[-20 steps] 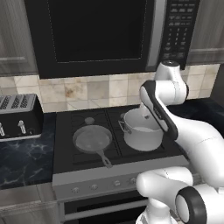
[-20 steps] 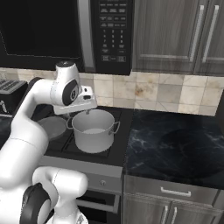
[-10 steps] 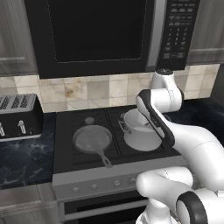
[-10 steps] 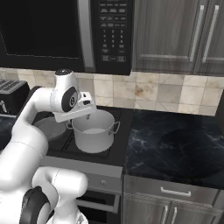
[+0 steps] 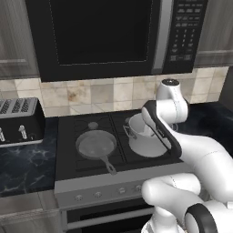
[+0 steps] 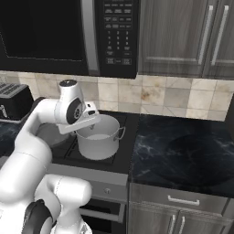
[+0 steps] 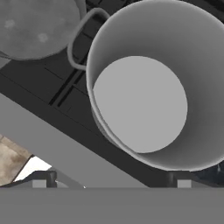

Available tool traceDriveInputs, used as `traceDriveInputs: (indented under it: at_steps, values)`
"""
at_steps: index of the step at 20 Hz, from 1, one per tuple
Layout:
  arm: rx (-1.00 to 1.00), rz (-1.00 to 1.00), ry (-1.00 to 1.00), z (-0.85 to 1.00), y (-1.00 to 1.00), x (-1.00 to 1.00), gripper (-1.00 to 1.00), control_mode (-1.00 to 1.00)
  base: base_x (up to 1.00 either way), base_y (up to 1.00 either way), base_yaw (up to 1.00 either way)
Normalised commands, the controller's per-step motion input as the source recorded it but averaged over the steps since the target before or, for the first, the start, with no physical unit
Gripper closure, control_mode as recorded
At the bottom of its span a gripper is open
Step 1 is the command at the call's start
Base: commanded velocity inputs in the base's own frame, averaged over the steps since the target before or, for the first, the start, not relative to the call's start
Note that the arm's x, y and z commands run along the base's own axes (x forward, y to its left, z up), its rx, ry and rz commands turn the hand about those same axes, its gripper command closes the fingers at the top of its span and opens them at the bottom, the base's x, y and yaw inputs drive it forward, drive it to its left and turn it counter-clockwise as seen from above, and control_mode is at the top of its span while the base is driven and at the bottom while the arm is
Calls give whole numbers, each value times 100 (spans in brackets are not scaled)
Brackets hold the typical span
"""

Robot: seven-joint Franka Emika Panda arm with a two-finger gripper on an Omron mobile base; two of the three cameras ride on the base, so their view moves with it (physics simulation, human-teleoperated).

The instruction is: Move the pot and pan from the stove into the sink.

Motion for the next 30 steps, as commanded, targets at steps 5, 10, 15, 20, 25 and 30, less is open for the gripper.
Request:
traceDriveInputs:
  at_steps: [5,10,15,20,25,30]
  values:
    - [0,6,1,-22,0,0,-100,-100,0,0,0]
    - [0,7,1,-22,0,7,-100,-100,0,0,0]
    - [0,5,1,-22,0,21,-100,-100,0,0,0]
    - [0,4,1,-22,0,29,-100,-100,0,0,0]
    - [0,3,1,-25,0,28,-100,-100,0,0,0]
    - [-2,4,2,-35,0,12,-100,-100,0,0,0]
